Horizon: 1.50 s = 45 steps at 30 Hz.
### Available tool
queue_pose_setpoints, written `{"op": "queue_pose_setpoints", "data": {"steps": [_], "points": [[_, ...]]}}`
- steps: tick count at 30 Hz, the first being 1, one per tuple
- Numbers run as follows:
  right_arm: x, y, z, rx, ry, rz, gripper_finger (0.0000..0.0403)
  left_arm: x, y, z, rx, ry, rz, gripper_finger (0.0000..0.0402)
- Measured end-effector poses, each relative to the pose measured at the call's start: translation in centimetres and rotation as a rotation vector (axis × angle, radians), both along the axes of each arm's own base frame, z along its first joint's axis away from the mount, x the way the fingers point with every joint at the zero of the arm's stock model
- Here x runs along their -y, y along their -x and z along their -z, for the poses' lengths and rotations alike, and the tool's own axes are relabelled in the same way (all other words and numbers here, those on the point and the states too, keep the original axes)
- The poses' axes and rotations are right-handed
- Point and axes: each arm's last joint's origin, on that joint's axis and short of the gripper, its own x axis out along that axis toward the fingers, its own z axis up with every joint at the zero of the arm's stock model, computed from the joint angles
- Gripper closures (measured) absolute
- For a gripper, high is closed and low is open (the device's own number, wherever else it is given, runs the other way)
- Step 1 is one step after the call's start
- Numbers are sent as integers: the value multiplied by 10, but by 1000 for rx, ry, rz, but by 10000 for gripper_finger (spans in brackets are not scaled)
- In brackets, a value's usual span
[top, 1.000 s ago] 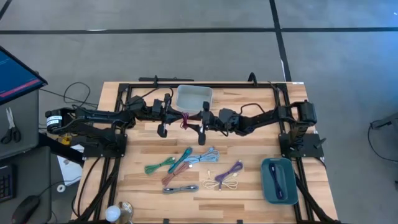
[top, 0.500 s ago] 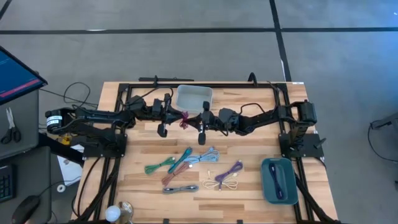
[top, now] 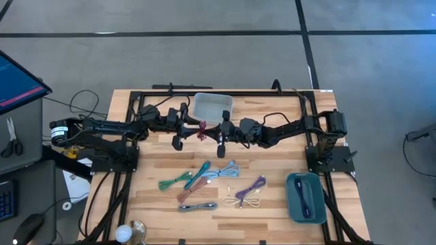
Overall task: Pick & Place USB Port
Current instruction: Put the pink patterned charger cable into the blue bin
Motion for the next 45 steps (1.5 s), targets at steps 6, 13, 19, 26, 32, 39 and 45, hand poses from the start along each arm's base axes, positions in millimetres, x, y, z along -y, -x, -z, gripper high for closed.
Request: {"op": "queue_pose_setpoints", "data": {"steps": [6, 13, 19, 26, 32, 39, 45], "points": [[-1, 11, 0, -17, 7, 1, 402, 0, 1, -1, -1, 0, 0, 262], [2, 39, -6, -15, 12, 55, 403, 3, 10, -1, -84, 24, -1, 252], [2, 67, -12, -21, 26, 123, 403, 8, 25, -1, -176, 17, -10, 260], [-8, 107, -23, -183, -4, 278, 403, 11, 37, -3, -217, 18, -15, 277], [-32, 149, -43, -282, -40, 384, 403, 8, 38, 3, -276, 24, -58, 287], [-54, 204, -56, -298, -222, 455, 403, 0, 40, 8, -328, 45, -135, 291], [-65, 234, -53, -327, -407, 451, 403, 0, 40, 8, -331, 48, -135, 291]]}}
